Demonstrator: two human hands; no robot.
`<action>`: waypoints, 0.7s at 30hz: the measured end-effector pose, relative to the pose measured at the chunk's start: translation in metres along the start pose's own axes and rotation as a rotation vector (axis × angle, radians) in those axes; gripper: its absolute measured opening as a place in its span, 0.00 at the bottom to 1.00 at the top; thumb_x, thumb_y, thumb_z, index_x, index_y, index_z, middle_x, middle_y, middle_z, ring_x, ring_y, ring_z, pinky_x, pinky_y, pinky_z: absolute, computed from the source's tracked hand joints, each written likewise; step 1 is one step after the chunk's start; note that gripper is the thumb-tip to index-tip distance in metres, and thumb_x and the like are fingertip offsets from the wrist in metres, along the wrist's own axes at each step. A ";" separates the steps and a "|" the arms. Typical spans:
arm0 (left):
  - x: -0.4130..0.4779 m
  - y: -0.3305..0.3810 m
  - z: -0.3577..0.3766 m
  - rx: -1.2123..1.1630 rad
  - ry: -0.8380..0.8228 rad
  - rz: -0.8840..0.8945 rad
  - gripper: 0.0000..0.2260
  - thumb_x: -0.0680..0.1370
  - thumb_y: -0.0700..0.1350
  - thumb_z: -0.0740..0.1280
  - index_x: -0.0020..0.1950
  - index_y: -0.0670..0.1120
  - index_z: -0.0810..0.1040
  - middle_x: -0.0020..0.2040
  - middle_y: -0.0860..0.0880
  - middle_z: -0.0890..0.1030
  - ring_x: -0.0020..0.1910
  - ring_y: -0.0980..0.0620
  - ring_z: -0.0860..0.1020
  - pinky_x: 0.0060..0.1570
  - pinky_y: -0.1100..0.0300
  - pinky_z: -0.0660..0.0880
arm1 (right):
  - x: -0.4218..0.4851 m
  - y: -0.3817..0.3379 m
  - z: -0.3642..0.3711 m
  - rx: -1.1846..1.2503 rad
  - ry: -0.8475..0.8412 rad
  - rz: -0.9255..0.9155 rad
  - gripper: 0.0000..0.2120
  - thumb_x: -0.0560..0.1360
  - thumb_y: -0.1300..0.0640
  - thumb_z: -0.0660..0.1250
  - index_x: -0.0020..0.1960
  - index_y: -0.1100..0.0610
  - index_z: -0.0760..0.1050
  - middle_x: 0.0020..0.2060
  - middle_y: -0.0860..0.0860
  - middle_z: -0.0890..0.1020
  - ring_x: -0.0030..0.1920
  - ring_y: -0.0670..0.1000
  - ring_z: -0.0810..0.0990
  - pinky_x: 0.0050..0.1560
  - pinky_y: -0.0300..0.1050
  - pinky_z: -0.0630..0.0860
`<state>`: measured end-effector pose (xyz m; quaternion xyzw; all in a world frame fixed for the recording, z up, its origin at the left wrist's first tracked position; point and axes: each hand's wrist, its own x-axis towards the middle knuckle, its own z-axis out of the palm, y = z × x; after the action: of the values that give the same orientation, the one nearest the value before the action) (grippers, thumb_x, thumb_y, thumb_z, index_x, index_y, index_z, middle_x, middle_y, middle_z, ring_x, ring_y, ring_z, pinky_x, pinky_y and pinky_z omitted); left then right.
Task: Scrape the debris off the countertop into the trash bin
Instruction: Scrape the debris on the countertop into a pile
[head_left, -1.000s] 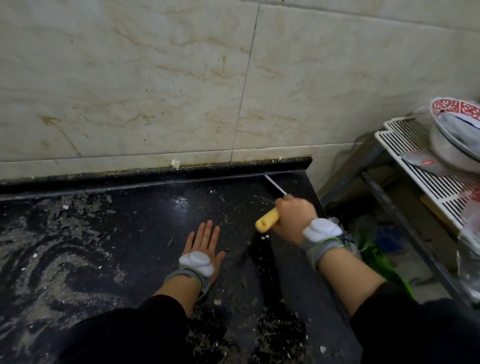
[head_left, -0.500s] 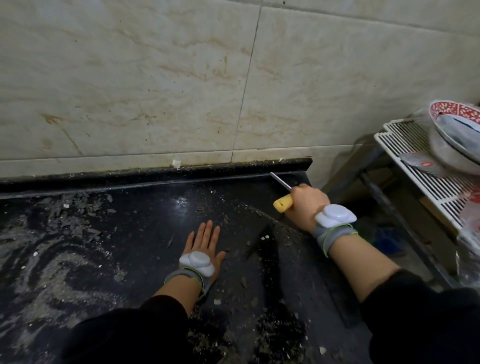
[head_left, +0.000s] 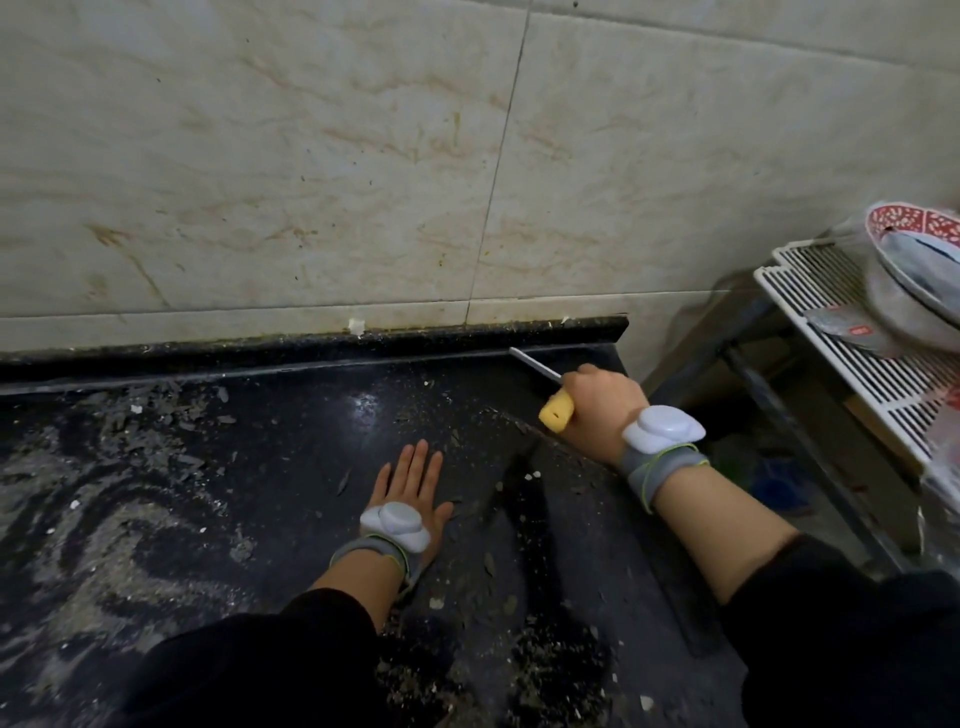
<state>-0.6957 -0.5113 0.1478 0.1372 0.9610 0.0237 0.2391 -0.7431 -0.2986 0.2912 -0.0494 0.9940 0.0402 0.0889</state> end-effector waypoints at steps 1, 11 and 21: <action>0.000 0.000 0.001 0.004 0.005 -0.001 0.29 0.83 0.56 0.43 0.77 0.46 0.33 0.77 0.48 0.32 0.76 0.49 0.34 0.75 0.51 0.37 | -0.001 -0.005 0.002 0.023 -0.024 0.007 0.17 0.75 0.48 0.65 0.57 0.59 0.74 0.55 0.57 0.76 0.54 0.61 0.78 0.48 0.49 0.73; 0.002 0.002 0.004 0.025 0.018 -0.022 0.29 0.83 0.56 0.44 0.77 0.47 0.34 0.77 0.48 0.33 0.77 0.49 0.35 0.76 0.51 0.39 | -0.030 -0.012 0.006 0.087 0.045 -0.195 0.14 0.77 0.45 0.61 0.55 0.53 0.75 0.51 0.52 0.77 0.51 0.57 0.79 0.43 0.46 0.70; 0.001 0.003 0.003 0.022 0.002 -0.005 0.29 0.83 0.56 0.43 0.77 0.46 0.34 0.77 0.48 0.33 0.77 0.49 0.35 0.76 0.51 0.39 | -0.058 0.034 0.004 0.044 -0.019 0.257 0.21 0.76 0.40 0.59 0.49 0.58 0.77 0.49 0.58 0.82 0.50 0.63 0.80 0.43 0.47 0.72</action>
<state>-0.6945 -0.5084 0.1444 0.1374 0.9617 0.0129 0.2367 -0.6895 -0.2591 0.2998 0.0806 0.9919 0.0300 0.0936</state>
